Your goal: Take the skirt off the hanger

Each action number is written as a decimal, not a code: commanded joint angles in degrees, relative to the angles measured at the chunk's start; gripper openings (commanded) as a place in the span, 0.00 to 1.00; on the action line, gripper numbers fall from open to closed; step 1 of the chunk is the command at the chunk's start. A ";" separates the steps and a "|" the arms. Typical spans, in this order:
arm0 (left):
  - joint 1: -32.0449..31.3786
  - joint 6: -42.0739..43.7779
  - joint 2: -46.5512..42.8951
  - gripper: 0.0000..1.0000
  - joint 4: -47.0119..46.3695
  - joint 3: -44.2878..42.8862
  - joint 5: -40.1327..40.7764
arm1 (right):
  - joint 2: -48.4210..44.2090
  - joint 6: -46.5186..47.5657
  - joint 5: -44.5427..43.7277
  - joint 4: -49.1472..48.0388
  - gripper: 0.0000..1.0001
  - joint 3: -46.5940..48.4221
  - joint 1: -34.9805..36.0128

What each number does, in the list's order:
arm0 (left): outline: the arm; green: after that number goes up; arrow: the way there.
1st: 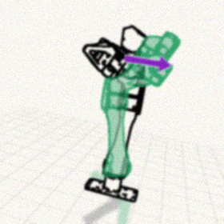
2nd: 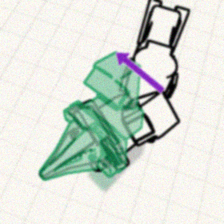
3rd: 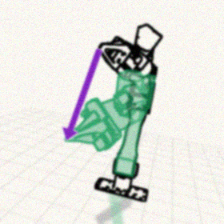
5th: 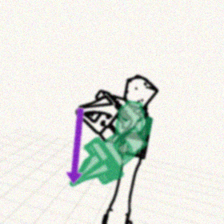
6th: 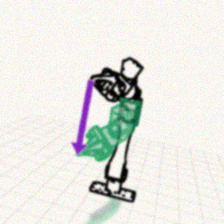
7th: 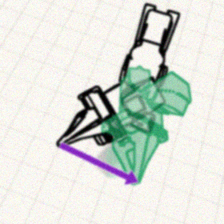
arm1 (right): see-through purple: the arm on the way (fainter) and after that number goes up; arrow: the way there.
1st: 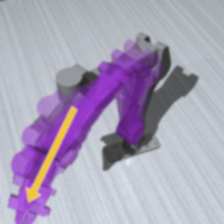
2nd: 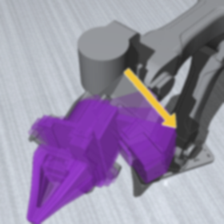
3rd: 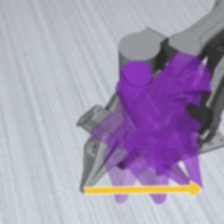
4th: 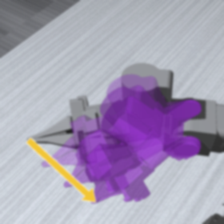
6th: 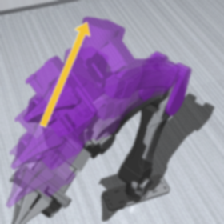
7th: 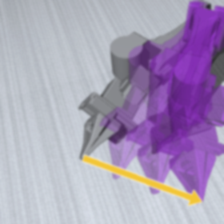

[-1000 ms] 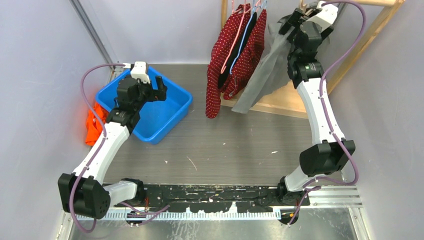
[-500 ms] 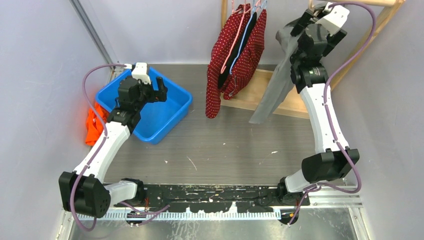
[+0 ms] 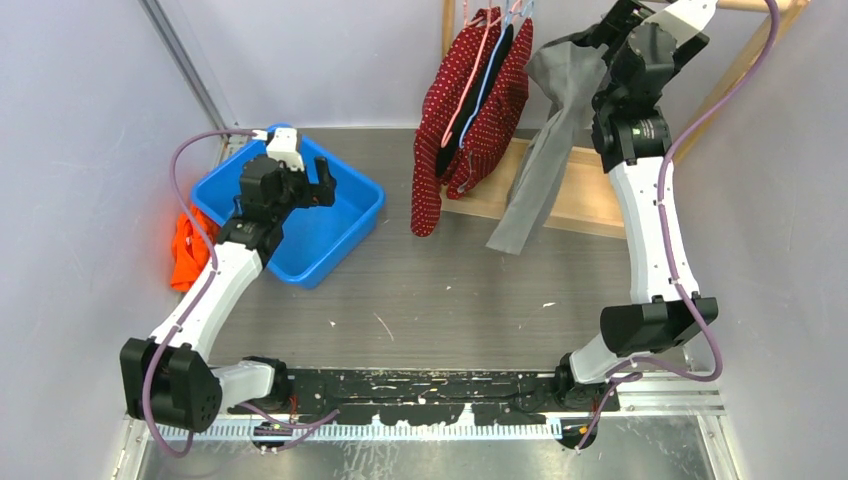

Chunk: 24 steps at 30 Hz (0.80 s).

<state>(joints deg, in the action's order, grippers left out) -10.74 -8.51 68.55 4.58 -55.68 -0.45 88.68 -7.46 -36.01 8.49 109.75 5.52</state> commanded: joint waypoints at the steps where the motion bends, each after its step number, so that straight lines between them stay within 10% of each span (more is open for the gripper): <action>1: 0.24 0.76 0.01 0.95 -2.24 -0.76 0.58 | 1.60 -2.13 3.66 0.89 0.93 4.19 0.10; 24: 0.22 0.56 2.37 0.94 -1.88 -1.18 0.39 | -9.48 -8.98 11.25 5.45 0.89 -4.28 4.52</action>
<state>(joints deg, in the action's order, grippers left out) -10.74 -8.51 70.43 4.56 -55.68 -0.43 85.89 -15.35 -26.72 15.27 106.30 7.92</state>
